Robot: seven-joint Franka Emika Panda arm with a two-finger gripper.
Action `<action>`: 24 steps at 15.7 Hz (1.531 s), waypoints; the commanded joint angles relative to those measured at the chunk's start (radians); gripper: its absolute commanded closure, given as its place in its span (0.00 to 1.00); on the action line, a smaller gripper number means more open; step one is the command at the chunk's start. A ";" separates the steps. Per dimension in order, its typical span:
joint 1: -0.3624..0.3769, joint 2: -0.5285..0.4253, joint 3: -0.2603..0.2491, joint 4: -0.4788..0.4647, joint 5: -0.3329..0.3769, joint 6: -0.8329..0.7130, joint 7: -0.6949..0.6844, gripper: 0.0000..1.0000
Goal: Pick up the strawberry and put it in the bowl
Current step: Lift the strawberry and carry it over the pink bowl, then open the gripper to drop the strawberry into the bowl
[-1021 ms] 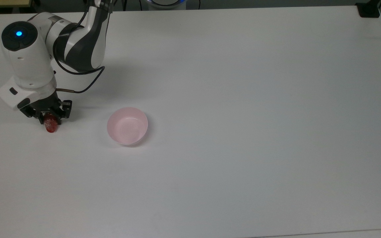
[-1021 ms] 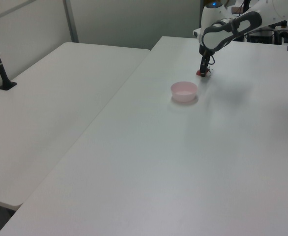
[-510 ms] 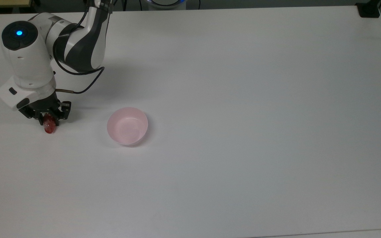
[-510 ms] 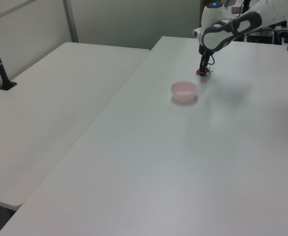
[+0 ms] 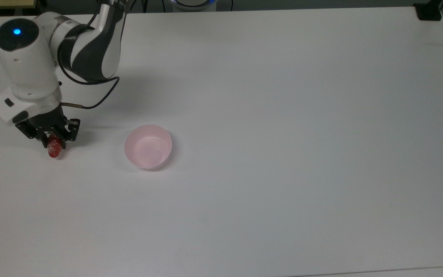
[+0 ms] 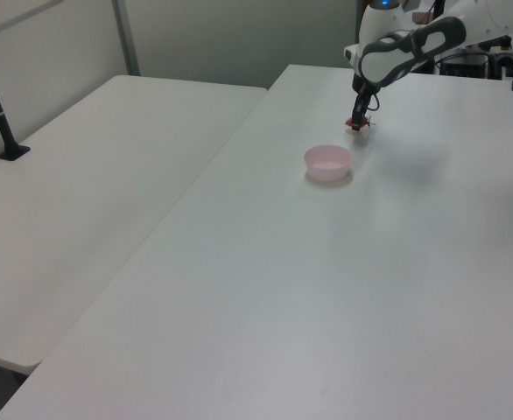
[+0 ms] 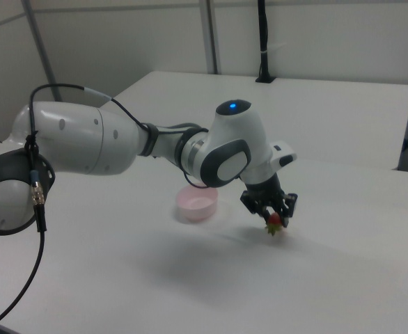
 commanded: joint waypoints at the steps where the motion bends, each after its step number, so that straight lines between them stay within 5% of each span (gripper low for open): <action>1: 0.027 -0.097 -0.020 -0.014 0.108 0.006 -0.019 0.59; 4: 0.095 -0.143 -0.038 -0.019 0.119 -0.020 0.002 0.59; 9: 0.347 -0.146 -0.171 -0.023 0.117 -0.167 0.069 0.59; 14: 0.422 -0.145 -0.165 -0.046 0.104 -0.246 0.123 0.56; 16: 0.423 -0.134 -0.161 -0.053 0.099 -0.241 0.123 0.44; 18: 0.421 -0.132 -0.161 -0.053 0.099 -0.240 0.123 0.00; 22: 0.423 -0.145 -0.152 -0.053 0.096 -0.250 0.149 0.00; 24: 0.409 -0.215 -0.121 -0.053 0.041 -0.334 0.259 0.00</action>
